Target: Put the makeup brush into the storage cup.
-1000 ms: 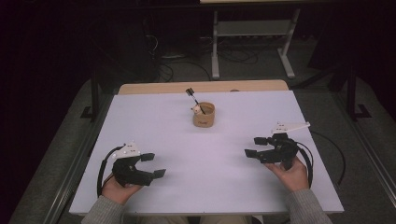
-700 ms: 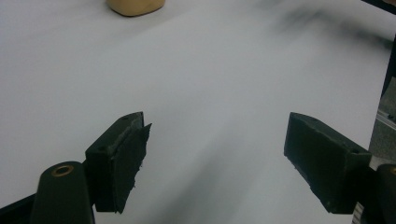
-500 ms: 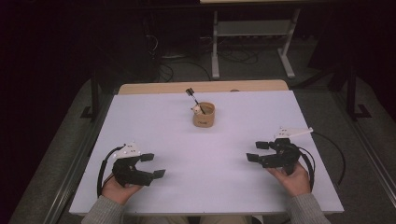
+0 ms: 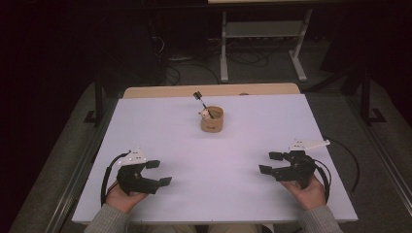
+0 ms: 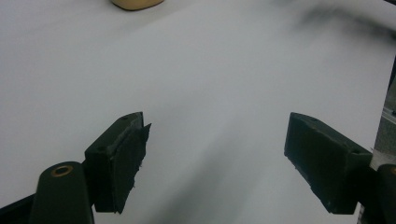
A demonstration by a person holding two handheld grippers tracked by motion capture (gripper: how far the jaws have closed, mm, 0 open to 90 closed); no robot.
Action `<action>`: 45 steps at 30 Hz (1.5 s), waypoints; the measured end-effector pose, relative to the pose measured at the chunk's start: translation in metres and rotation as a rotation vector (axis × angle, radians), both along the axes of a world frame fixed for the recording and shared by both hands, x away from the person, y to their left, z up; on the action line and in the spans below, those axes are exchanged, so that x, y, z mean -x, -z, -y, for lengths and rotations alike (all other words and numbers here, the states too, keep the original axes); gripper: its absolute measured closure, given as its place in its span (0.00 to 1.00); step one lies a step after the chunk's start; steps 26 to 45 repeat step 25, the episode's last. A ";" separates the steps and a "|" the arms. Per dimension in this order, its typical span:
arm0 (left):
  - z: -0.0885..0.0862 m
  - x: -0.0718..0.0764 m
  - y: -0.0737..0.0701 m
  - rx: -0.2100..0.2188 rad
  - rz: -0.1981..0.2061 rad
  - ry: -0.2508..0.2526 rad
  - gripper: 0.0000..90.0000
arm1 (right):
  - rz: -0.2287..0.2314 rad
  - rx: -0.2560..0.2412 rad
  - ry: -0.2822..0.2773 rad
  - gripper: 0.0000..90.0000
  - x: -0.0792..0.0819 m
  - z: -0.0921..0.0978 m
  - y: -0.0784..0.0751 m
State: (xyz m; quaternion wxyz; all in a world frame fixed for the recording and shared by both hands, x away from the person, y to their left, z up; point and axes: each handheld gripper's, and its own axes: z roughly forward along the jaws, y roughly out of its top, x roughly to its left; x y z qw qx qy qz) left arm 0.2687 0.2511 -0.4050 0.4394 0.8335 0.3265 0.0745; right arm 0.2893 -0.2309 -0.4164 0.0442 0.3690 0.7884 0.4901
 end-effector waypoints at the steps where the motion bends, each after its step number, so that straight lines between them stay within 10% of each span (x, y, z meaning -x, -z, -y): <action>1: 0.000 0.000 0.000 0.001 -0.001 -0.001 0.22 | -0.002 0.000 0.000 0.28 0.001 0.000 0.000; 45: -0.003 -0.002 0.000 -0.007 0.005 0.004 0.22 | 0.026 0.012 -0.021 0.28 0.010 -0.004 -0.002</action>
